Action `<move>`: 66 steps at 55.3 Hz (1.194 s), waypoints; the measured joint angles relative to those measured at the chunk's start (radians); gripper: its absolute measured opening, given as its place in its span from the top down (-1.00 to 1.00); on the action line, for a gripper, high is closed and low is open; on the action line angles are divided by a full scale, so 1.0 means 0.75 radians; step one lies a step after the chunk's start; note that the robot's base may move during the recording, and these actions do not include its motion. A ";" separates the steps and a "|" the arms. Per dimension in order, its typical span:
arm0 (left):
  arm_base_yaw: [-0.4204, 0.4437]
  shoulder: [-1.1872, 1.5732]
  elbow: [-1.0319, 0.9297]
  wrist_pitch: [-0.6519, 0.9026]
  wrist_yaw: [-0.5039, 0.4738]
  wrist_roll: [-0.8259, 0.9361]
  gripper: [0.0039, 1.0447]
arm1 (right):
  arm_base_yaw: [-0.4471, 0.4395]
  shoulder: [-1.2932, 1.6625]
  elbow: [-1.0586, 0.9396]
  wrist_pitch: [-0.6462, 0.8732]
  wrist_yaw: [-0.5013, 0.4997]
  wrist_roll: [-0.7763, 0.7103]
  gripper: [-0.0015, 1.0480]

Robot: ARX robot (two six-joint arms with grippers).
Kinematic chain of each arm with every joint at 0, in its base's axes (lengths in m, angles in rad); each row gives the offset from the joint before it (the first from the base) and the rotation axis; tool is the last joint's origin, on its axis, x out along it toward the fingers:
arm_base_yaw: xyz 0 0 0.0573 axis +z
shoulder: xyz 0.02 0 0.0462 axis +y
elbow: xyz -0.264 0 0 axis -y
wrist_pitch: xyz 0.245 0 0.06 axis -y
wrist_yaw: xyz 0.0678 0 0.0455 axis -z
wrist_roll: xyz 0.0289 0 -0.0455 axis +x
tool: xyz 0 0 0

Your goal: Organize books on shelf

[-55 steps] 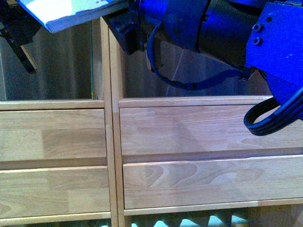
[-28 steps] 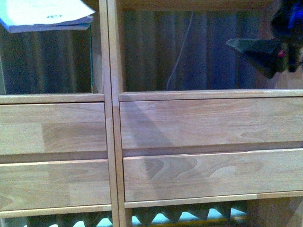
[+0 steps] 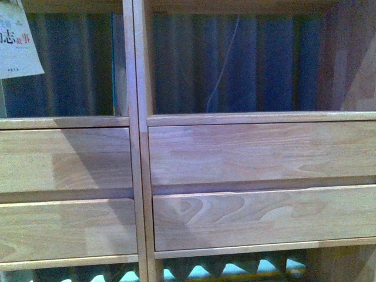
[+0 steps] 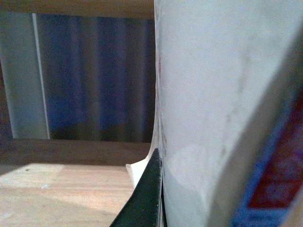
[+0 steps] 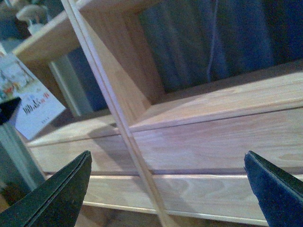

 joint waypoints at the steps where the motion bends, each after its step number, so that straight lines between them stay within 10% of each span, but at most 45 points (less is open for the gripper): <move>1: -0.003 0.035 0.039 -0.015 -0.011 0.023 0.88 | -0.021 -0.038 -0.020 -0.025 -0.015 -0.037 -0.86; 13: -0.030 0.345 0.374 -0.113 -0.043 0.143 0.88 | -0.158 -0.343 -0.147 -0.145 -0.066 -0.311 -0.86; 28: -0.065 0.528 0.664 -0.154 -0.027 0.194 0.88 | -0.015 -0.493 -0.197 -0.207 0.086 -0.684 -0.86; 66: -0.107 1.142 1.619 -0.539 0.029 0.209 0.88 | 0.259 -0.356 -0.279 0.163 0.482 -0.757 -0.86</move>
